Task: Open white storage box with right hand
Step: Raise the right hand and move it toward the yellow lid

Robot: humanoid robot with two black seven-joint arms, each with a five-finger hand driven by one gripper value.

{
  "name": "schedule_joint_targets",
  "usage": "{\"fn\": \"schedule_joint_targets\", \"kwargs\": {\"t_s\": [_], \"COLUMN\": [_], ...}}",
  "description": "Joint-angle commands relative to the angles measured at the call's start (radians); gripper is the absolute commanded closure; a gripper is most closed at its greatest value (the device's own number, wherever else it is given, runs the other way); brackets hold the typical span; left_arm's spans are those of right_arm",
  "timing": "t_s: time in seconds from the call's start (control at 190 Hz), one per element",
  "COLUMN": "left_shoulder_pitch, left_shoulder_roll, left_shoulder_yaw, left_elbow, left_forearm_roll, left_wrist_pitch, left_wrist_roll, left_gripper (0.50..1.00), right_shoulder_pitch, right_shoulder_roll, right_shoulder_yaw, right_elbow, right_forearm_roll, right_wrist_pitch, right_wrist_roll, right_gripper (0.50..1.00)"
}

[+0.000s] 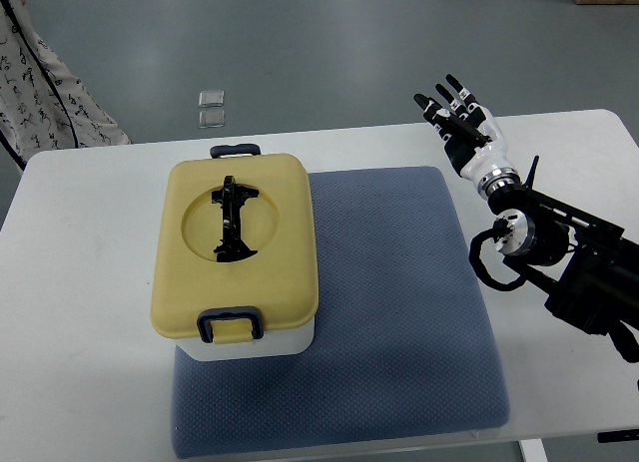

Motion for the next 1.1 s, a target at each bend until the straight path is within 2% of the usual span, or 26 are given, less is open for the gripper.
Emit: {"fn": "schedule_joint_targets", "kwargs": {"t_s": [0.0,0.668,1.094], "left_shoulder_pitch": [0.000,-0.006,-0.008], "left_shoulder_roll": [0.000,0.000,0.000], "left_shoulder_yaw": [0.001,-0.003,-0.003], "left_elbow": [0.000,0.000,0.000], "left_forearm_roll": [0.001,0.000,0.000], "left_wrist_pitch": [0.000,0.002,0.002], "left_wrist_roll": [0.000,0.000,0.000], "left_gripper": [0.500,0.500,0.500], "right_shoulder_pitch": [0.000,0.003,0.005], "right_shoulder_roll": [0.000,-0.006,-0.006], "right_shoulder_yaw": [0.000,0.000,-0.006], "right_elbow": [0.000,0.000,-0.038], "right_forearm_roll": [0.000,-0.002,-0.012], "right_wrist_pitch": [0.000,0.002,0.009], "right_wrist_roll": [0.000,0.000,0.002], "right_gripper": [0.570,0.570,0.570]}}
